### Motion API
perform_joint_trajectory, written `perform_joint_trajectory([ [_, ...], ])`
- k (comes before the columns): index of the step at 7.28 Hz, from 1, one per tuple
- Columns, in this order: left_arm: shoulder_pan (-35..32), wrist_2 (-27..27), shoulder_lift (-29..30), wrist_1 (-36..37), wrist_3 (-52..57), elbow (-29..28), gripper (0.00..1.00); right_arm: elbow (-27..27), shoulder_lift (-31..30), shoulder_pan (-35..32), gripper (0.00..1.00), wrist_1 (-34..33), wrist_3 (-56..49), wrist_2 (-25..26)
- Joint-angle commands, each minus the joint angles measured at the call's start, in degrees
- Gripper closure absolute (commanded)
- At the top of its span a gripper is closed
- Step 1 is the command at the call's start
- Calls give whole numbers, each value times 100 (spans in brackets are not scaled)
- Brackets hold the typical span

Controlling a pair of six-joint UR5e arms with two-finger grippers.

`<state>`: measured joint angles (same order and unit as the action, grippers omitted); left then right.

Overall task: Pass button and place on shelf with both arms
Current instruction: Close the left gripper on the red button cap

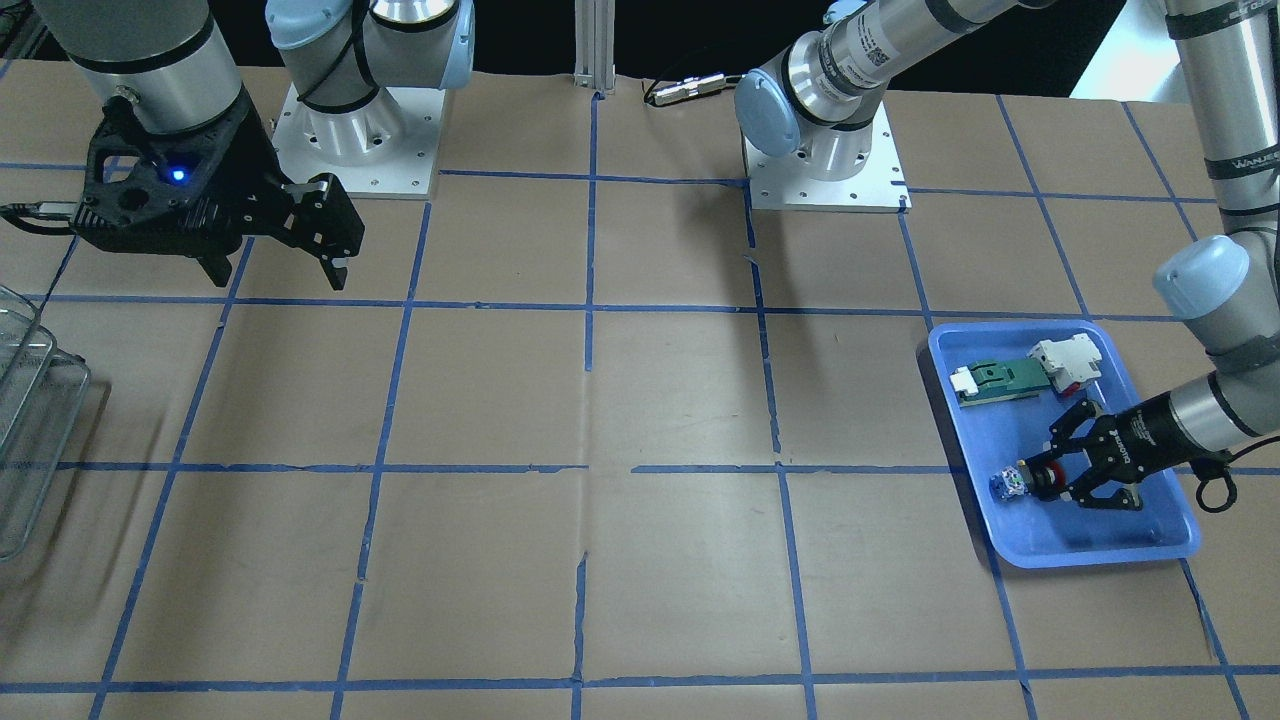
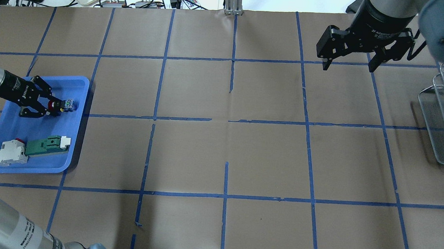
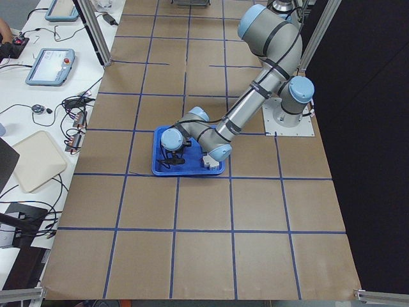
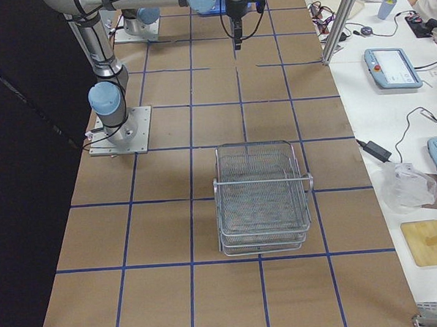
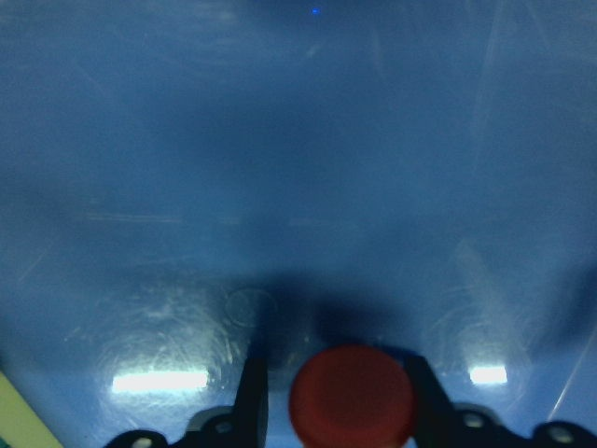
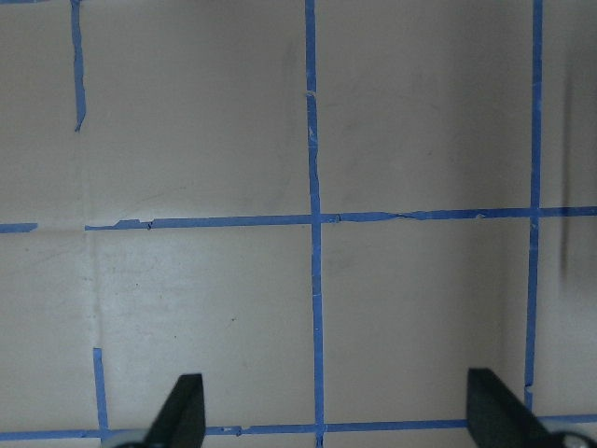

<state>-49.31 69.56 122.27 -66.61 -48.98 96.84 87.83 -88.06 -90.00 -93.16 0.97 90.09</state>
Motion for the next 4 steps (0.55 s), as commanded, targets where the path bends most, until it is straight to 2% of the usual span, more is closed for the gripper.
perform_joint_trajectory([
  [1, 0, 5, -27, -201, -32, -94, 100, 6, 0, 0, 0, -1, 0, 0],
  [4, -131, -56, -395, -710, -59, -270, 100, -3, 0, 0, 0, -44, -70, -9],
])
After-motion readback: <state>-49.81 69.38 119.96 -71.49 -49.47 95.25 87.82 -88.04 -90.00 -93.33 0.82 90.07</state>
